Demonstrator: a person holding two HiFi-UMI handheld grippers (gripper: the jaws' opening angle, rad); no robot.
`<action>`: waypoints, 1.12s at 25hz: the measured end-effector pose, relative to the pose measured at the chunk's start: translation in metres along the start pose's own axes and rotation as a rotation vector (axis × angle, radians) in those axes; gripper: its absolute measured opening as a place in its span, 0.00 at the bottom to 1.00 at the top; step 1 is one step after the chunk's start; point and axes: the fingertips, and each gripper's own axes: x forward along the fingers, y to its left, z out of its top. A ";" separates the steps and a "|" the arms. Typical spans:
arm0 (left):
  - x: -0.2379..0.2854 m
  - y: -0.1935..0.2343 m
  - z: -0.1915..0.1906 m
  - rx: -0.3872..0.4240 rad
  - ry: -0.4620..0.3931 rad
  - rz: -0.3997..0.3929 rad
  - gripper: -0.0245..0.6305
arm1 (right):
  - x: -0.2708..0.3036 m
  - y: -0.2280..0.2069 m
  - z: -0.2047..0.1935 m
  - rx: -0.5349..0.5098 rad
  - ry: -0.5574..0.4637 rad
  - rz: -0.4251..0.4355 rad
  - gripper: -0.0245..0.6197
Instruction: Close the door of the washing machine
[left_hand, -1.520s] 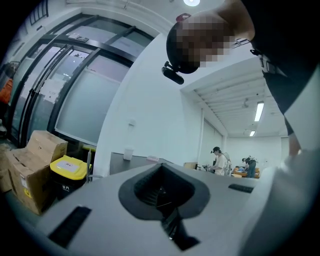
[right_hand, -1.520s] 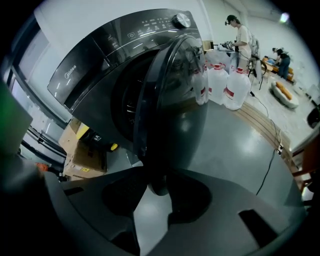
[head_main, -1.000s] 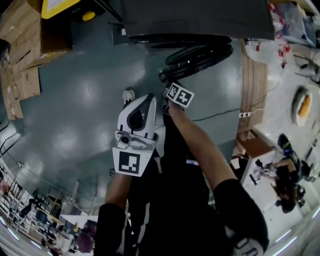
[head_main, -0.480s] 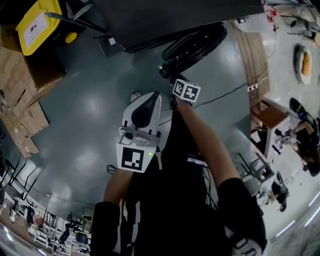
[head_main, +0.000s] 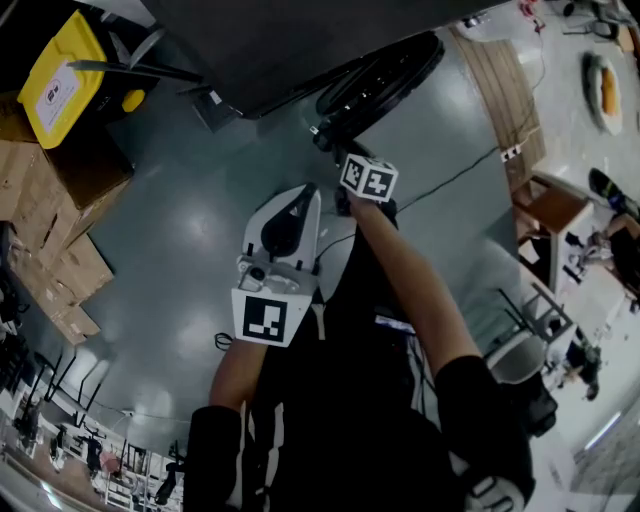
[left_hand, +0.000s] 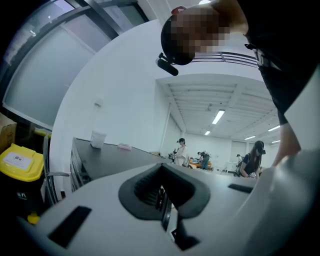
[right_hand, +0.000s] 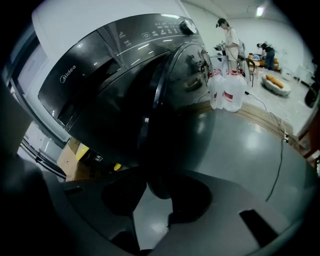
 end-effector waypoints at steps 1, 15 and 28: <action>0.000 0.002 -0.001 0.000 0.001 0.001 0.04 | 0.002 0.003 0.003 0.005 -0.007 0.003 0.23; -0.004 0.028 -0.008 0.004 0.021 0.010 0.04 | 0.038 0.053 0.039 0.100 -0.084 0.046 0.24; 0.003 0.046 -0.009 0.004 0.034 0.012 0.04 | 0.048 0.069 0.060 0.136 -0.124 0.060 0.25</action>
